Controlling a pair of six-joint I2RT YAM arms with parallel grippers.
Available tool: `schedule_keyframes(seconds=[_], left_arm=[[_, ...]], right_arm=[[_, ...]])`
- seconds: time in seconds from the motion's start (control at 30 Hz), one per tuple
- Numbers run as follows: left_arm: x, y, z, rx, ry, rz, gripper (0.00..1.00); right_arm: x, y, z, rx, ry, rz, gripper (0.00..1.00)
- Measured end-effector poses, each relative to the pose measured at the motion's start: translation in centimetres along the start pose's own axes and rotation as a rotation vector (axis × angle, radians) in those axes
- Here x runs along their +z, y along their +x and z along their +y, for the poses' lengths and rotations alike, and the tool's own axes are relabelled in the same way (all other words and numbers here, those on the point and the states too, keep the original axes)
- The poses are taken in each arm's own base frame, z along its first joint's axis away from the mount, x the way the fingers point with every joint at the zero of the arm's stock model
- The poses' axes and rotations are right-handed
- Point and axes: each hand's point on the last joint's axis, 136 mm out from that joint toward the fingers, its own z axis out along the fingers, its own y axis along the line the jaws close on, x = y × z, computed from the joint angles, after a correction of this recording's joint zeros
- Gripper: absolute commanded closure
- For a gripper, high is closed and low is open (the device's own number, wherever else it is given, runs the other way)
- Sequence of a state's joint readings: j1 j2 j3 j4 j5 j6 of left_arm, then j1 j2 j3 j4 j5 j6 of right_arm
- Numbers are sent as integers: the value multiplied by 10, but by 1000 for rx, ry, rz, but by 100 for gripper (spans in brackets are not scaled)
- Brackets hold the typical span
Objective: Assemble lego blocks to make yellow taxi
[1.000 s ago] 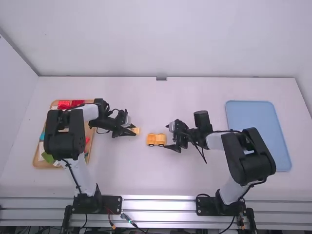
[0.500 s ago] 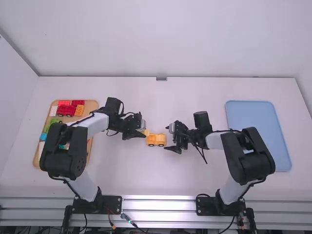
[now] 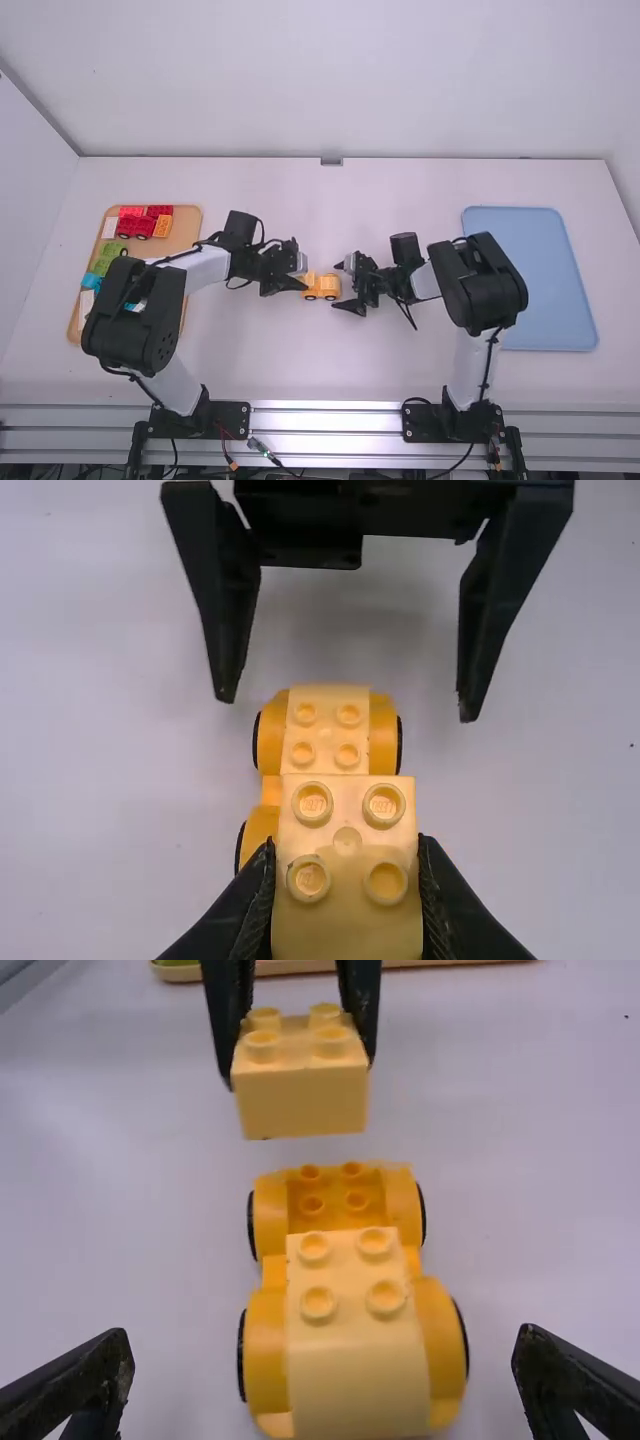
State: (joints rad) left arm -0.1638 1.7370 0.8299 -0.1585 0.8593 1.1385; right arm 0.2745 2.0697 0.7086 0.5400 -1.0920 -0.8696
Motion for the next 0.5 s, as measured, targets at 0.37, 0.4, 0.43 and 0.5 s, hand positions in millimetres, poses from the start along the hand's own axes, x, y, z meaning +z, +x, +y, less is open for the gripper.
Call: schedule_keyframes(seconds=[0.37, 0.4, 0.43, 0.5], left_arm=[[0, -2, 4, -1, -13, -5, 98], [0, -2, 4, -1, -14, -6, 98], [0, -2, 4, 1, -15, -7, 98], [1, -1, 6, 5, -18, -8, 98]], right_arm=[[30, 8, 0, -5, -65, 8, 1], [31, 9, 0, -6, -65, 12, 1], [32, 9, 1, -9, -65, 19, 1], [35, 11, 2, -11, -61, 35, 1]])
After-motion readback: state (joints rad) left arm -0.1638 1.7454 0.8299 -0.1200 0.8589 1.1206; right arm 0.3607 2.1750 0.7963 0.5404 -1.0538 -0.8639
